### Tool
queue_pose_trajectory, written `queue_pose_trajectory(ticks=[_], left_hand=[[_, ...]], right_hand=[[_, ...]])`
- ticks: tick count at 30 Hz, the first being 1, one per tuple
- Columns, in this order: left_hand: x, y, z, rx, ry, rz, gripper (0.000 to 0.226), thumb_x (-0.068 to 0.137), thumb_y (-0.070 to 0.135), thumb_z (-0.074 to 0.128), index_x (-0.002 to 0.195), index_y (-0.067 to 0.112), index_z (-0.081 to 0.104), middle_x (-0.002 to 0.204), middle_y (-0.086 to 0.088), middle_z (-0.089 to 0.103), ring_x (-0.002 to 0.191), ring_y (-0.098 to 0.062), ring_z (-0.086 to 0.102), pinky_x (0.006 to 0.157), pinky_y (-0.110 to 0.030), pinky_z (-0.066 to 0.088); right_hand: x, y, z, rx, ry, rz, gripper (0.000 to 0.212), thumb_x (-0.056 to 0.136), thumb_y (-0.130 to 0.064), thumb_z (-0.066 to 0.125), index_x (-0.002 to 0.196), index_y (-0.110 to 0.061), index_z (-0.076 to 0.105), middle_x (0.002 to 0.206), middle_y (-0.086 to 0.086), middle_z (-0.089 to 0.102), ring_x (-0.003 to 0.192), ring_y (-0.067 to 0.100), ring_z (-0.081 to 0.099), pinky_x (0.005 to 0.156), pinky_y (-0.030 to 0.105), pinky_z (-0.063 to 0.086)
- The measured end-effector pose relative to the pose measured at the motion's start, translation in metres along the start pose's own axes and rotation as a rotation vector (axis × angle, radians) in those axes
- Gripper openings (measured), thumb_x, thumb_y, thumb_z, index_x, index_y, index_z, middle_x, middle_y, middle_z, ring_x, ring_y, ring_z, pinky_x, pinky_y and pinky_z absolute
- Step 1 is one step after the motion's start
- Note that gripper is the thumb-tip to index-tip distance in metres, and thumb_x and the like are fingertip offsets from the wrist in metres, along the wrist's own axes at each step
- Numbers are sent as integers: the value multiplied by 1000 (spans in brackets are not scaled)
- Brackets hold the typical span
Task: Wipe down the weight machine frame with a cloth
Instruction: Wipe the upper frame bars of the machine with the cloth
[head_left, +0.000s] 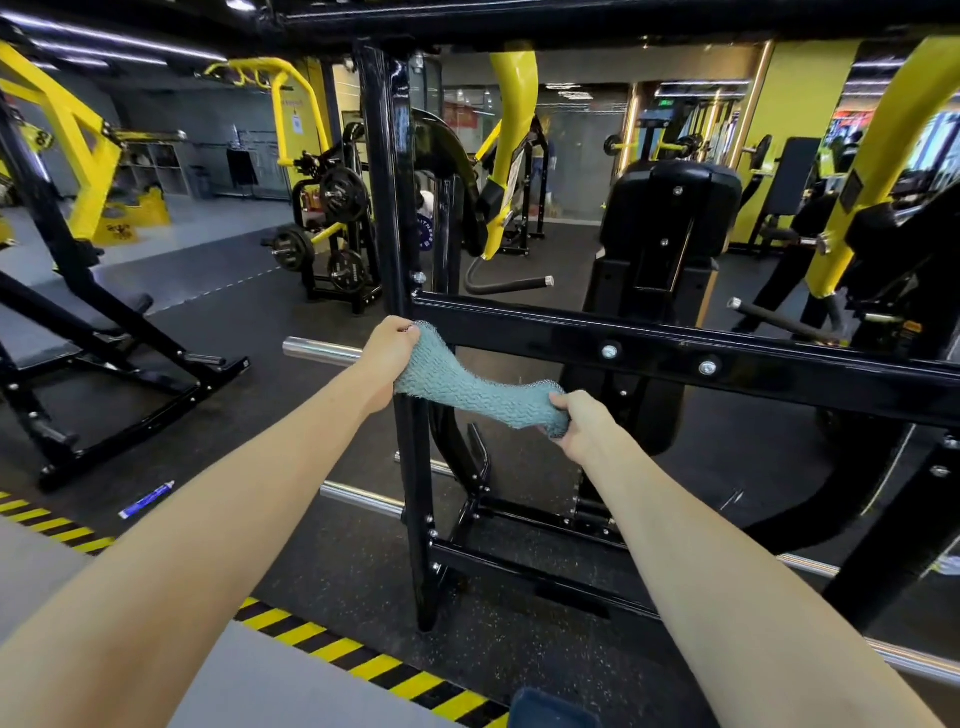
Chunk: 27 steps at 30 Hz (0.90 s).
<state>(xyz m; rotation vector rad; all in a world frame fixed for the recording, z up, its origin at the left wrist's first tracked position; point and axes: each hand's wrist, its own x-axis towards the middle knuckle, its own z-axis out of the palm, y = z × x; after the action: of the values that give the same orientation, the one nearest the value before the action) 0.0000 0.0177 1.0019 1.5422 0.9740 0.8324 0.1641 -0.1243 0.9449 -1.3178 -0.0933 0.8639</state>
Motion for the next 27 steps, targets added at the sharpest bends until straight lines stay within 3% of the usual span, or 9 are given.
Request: queue_pose_trajectory(ticks=[3,5,11,15,18,19,21,24,27], left_hand=[[-1,-7,5,-144,7,-33,19,102,20,41,115,14,54,108,-7,59,96,-23,59,80,-37,51],[0,-19,8,-81,49,-54,22,101,15,41,116,9,56,106,-12,59,91,-23,58,75,-34,51],[-2,-55,18,88,67,-175,19,100,6,36,98,3,55,90,-12,58,73,-20,55,60,-28,43],[3,-60,31,329,90,-170,32,93,10,38,115,-7,55,117,-24,58,105,-37,56,91,-36,45],[-3,-50,46,413,-47,-102,28,94,12,40,85,-10,54,87,-20,61,81,-30,59,68,-31,38],[-9,-44,52,441,-101,-64,31,95,12,40,67,-2,45,68,-11,53,65,-24,52,62,-31,31],[-20,-31,68,450,-199,11,38,97,12,42,60,13,32,58,-3,33,56,-18,33,61,-31,24],[-34,-21,86,358,-351,-2,27,102,20,40,77,13,46,76,-6,48,69,-20,49,66,-35,45],[-39,-12,85,130,-491,-177,36,103,40,34,121,13,49,115,-16,59,90,-27,66,73,-41,57]], right_hand=[[5,2,-7,22,66,-47,15,88,-10,69,100,-7,61,99,11,66,89,26,65,76,38,56],[13,7,-11,10,124,-121,11,90,-5,63,95,-14,64,104,11,67,99,27,64,92,41,53],[26,15,-24,-136,154,-187,23,91,-8,63,112,-18,63,118,11,62,106,27,63,96,44,51],[22,10,-19,-349,109,-247,29,95,-14,58,124,-13,58,125,10,58,112,27,58,100,42,48],[15,7,-6,-478,32,-313,31,98,-12,53,129,-12,55,128,7,53,115,26,55,100,38,46],[12,7,-2,-504,2,-336,32,99,-11,51,130,-11,54,129,6,51,117,24,53,99,34,45],[6,7,5,-562,-57,-366,33,100,-9,47,132,-12,53,131,4,48,117,21,51,92,28,44],[1,9,13,-577,-136,-350,31,102,-11,43,132,-15,51,129,1,50,105,19,56,79,33,52],[0,3,14,-566,-177,-384,31,101,-22,49,130,-13,53,127,6,56,104,16,56,79,28,47]])
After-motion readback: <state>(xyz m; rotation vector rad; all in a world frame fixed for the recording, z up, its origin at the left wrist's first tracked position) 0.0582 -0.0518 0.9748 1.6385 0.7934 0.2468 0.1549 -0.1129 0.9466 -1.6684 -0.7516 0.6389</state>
